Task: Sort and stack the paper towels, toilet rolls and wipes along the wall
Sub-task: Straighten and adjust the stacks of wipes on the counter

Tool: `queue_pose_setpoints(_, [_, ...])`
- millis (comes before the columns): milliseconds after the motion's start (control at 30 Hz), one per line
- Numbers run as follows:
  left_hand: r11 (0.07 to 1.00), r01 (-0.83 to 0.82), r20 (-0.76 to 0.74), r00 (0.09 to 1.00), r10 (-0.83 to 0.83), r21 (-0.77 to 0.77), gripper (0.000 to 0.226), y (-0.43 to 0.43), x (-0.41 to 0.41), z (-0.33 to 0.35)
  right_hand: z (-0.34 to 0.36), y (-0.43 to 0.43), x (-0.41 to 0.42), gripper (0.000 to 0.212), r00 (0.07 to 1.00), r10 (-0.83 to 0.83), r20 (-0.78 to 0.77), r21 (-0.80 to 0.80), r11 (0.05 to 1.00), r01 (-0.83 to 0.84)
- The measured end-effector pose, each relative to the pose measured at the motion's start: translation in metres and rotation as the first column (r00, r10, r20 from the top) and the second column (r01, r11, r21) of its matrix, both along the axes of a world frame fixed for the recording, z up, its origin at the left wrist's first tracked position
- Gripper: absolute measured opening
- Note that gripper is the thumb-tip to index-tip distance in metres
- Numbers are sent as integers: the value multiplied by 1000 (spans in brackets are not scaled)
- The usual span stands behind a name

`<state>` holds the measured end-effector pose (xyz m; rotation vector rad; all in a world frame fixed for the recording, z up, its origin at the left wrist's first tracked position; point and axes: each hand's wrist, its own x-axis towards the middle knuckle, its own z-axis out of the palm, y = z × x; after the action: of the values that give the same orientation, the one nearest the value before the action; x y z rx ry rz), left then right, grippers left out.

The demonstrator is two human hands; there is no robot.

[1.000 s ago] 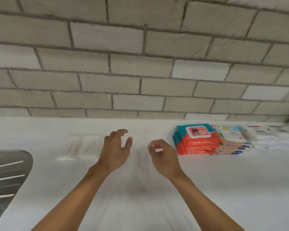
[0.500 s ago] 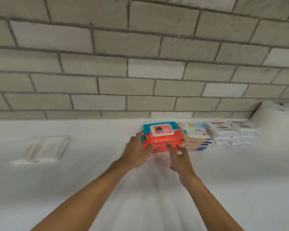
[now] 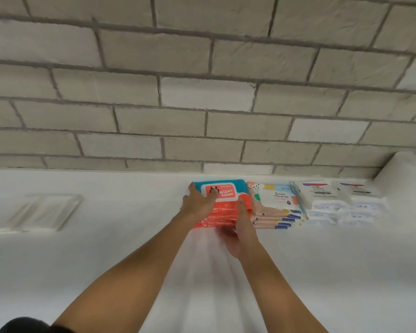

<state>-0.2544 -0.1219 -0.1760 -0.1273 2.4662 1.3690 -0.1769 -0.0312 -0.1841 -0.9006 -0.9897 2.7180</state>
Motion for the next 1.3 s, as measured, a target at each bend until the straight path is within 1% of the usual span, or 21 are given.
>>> queue_pose_setpoints(67, [1000,-19,20,1000,19,10,78,4,-3,-4,-2,5,-6,46,1000,7,16,-1,1000,-7])
queue_pose_setpoints(233, [997,-51,-17,999,51,-53,77,11,-5,-13,-6,16,-16,42,986,37,164,46,998,-45])
queue_pose_setpoints(300, [998,-44,-7,999,44,-44,75,11,-6,-10,-11,17,-19,43,979,53,197,70,995,-68])
queue_pose_setpoints(433, [999,-18,9,1000,17,33,69,5,-9,-7,-17,14,-22,45,981,66,184,91,992,-84])
queue_pose_setpoints(667, [991,-40,32,999,36,130,72,-25,-12,-10,-15,-3,-22,46,976,131,174,73,987,-145])
queue_pose_setpoints(800, [991,-63,7,998,62,122,69,-51,-16,-10,-15,-21,-27,47,960,212,182,43,974,-223])
queue_pose_setpoints(1000, [985,-79,31,997,75,156,64,-99,-24,-10,-17,-58,-39,47,934,298,197,36,950,-310])
queue_pose_setpoints(1133, [981,-122,38,992,117,148,66,-126,-27,-8,-23,-83,-50,51,923,310,230,77,939,-334])
queue_pose_setpoints(1300, [984,-146,17,989,145,104,71,-155,-33,-10,-27,-112,-58,50,907,326,265,137,919,-370])
